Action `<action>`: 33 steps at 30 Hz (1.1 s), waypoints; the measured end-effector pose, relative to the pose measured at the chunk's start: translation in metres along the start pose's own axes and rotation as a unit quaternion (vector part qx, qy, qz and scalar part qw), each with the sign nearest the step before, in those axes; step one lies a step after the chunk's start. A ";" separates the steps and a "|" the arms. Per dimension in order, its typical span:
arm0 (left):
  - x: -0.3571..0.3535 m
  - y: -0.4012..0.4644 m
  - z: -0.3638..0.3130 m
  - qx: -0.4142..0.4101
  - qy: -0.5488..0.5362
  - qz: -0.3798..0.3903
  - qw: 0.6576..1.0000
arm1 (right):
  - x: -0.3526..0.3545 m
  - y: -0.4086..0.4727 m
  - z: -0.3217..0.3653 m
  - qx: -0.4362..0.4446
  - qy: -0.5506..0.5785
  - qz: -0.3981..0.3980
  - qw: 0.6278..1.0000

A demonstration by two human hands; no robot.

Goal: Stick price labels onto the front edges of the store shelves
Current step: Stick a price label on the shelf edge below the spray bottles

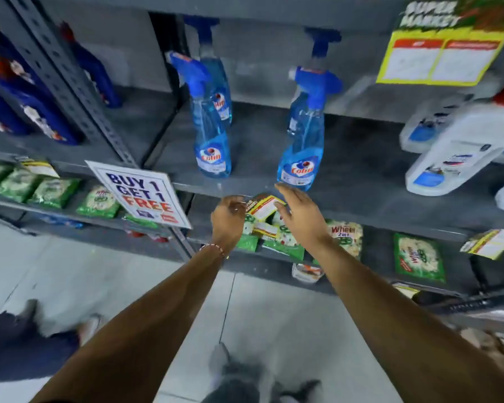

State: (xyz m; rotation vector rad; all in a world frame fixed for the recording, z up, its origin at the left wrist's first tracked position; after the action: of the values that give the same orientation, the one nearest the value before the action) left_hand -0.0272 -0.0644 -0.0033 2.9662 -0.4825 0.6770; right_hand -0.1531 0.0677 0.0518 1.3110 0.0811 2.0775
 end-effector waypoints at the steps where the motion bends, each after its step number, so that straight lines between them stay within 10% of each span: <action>1: -0.003 0.005 0.006 0.014 -0.005 -0.001 1.000 | -0.007 0.002 -0.005 -0.020 0.008 0.009 1.000; 9: -0.029 0.021 0.028 0.148 -0.064 0.013 0.987 | -0.026 0.024 0.000 -0.043 -0.003 0.042 0.998; 33: 0.006 0.057 0.012 -0.083 0.043 0.104 0.990 | -0.063 0.029 0.006 -0.113 -0.136 -0.010 0.984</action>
State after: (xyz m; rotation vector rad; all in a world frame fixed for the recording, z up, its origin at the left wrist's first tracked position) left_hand -0.0352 -0.1222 -0.0122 2.7436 -0.8064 0.7402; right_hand -0.1453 0.0078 0.0167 1.4287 -0.2529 1.8117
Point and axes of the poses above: each hand's wrist, its own y-axis towards the middle knuckle, its own x-axis out of the back of the hand, z = x × y, the point moved 7 cm from there along y, towards the middle knuckle, and after that the axes turned 5 degrees about -z, right-handed, at the moved point
